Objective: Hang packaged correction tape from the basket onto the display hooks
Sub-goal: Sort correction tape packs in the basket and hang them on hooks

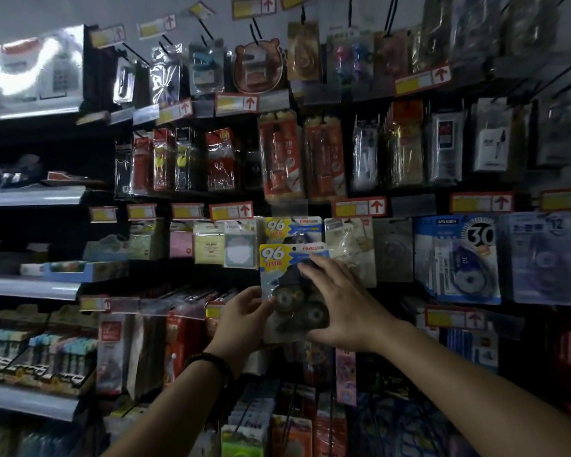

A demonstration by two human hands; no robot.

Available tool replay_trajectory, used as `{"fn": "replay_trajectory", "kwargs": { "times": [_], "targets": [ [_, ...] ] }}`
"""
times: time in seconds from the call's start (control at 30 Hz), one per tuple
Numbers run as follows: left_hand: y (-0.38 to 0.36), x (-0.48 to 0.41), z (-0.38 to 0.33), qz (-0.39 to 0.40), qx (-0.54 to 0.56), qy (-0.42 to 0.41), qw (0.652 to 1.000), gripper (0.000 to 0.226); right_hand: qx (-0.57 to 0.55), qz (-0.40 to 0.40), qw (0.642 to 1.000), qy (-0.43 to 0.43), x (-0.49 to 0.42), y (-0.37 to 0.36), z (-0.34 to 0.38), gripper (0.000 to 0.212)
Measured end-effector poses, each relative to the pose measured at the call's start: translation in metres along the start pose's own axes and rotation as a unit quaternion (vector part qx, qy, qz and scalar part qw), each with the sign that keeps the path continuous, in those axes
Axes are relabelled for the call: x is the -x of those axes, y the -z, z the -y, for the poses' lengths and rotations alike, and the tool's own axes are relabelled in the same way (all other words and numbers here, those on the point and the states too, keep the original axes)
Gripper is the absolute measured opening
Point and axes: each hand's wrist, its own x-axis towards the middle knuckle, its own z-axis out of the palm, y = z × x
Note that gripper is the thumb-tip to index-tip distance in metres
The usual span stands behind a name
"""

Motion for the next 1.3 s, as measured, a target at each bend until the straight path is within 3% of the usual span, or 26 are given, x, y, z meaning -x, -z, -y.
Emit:
{"fn": "replay_trajectory", "kwargs": {
  "times": [0.13,0.2,0.3,0.4,0.7,1.3],
  "targets": [
    [0.008,-0.013,-0.003,0.022,-0.026,-0.021,0.999,0.017,0.057,-0.009,0.998,-0.002,-0.011,0.003,-0.001,0.119],
    [0.014,-0.021,-0.002,-0.001,-0.107,-0.068,0.992,0.019,0.07,-0.02,0.997,-0.016,-0.023,0.0,0.0,0.118],
    [0.02,-0.026,0.004,-0.071,-0.269,-0.146,0.949,0.03,0.094,-0.032,0.994,-0.046,-0.041,-0.009,0.003,0.117],
    [0.023,-0.02,0.01,-0.08,-0.327,-0.18,0.924,0.032,0.131,-0.04,0.988,-0.072,-0.056,-0.017,0.003,0.117],
    [0.038,-0.004,0.024,-0.032,-0.43,-0.187,0.882,0.033,0.226,-0.06,0.968,-0.093,-0.089,-0.028,-0.003,0.115],
    [0.055,-0.009,0.04,0.004,-0.475,-0.154,0.866,0.018,0.333,0.025,0.934,-0.128,-0.126,-0.05,-0.019,0.106]
  ]
}}
